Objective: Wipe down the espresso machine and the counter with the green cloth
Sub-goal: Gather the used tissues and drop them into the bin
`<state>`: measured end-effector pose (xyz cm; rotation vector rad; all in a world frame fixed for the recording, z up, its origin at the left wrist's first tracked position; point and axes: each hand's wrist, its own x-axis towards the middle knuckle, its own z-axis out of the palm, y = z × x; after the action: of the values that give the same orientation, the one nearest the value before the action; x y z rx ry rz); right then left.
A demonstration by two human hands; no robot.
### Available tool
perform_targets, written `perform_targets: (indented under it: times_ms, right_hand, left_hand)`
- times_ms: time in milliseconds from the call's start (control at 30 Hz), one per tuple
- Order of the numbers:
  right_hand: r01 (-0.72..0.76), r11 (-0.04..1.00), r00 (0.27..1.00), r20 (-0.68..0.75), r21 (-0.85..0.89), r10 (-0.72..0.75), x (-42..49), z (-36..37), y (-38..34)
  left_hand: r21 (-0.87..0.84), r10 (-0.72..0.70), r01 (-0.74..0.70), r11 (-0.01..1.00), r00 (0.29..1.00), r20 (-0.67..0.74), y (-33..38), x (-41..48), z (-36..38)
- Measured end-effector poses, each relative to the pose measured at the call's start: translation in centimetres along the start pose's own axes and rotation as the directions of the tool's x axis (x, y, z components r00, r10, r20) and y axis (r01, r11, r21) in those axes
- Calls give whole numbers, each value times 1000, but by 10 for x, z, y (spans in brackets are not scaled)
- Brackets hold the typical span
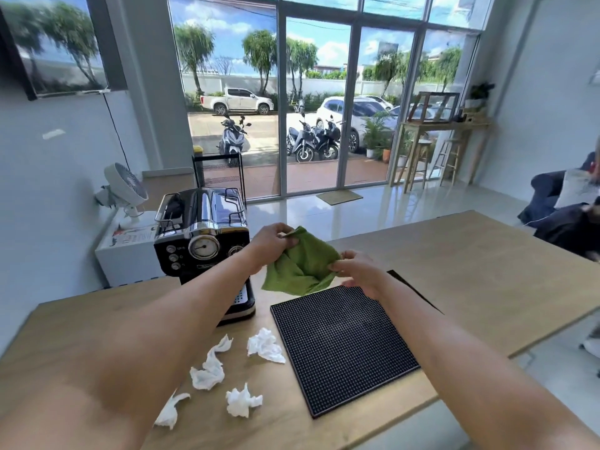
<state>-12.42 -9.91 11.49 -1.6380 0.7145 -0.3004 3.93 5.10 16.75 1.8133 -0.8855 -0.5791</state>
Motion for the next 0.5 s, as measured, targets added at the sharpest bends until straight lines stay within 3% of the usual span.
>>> perform_targets:
  times_ms: [67, 200, 267, 400, 433, 500]
  right_hand:
    - [66, 998, 993, -99, -1, -66, 2, -3, -2]
    - [188, 982, 972, -145, 11, -185, 0, -6, -8]
    - [232, 972, 971, -69, 36, -229, -1, -7, -11]
    - [214, 970, 920, 310, 116, -240, -6, -7, -14]
    - [198, 969, 916, 325, 148, -237, -8, -8, -14]
    - [148, 967, 958, 212, 207, -192, -9, -6, -13]
  left_hand:
    - [-5, -11, 11, 1000, 1000, 10, -3, 2, 5]
    - [6, -26, 26, 1000, 1000, -17, -11, 7, 15]
    - [-32, -42, 39, 999, 995, -91, -12, 9, 20]
    - [-336, -138, 97, 937, 985, -101, -6, 12, 27]
    - [-386, -141, 105, 916, 988, -66, -3, 12, 29]
    - [-506, -138, 128, 853, 990, 18, 1, 10, 31]
